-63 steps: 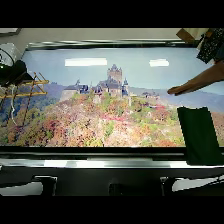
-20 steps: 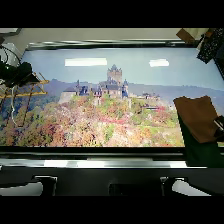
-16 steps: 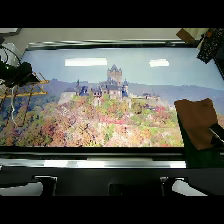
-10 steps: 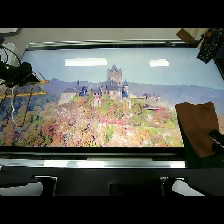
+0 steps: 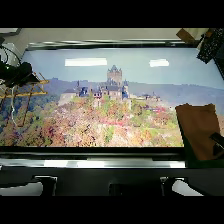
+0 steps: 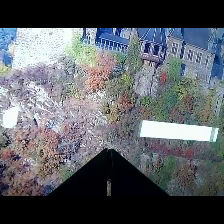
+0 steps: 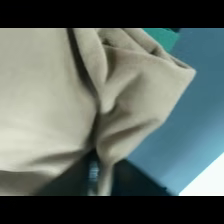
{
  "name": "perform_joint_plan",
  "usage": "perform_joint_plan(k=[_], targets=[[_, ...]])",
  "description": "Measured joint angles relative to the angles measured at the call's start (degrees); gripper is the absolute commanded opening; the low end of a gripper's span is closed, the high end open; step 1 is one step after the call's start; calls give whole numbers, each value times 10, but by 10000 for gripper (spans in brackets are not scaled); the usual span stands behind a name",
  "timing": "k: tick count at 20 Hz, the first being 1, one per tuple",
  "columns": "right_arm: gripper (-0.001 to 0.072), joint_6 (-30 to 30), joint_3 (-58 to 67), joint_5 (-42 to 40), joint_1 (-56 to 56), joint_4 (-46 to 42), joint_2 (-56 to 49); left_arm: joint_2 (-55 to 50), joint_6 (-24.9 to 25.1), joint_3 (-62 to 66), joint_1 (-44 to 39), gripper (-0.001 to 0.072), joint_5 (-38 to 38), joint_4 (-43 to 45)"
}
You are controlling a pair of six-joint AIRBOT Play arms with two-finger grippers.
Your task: Fold the clothes and pants, and hang the long-sleeved shirts on hangers.
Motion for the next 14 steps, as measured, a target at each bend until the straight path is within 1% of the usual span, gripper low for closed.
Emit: perform_joint_plan(k=[1,3,5,7,9,11,13,14], targets=[[456,0,0,-2,0,-1,0,0,0,0,0,13,0,0],[446,-7,0,-8,0,-10,0,0,0,0,0,13,0,0],[335,-20,4,-9,0,-35,4,0,0,0,0,15,-4,3],[257,-26,21,9,0,-36,15,0,0,0,0,15,-11,21],[251,-44,50,51,7,14,31,0,1,-1,-1,13,-22,54],[247,-80,81,108,33,95,44,5,10,-12,-6,13,-22,103],[104,-118,102,154,91,171,51,17,25,-41,-13,13,0,139],[47,-131,108,170,129,195,52,24,32,-61,-16,13,10,150]])
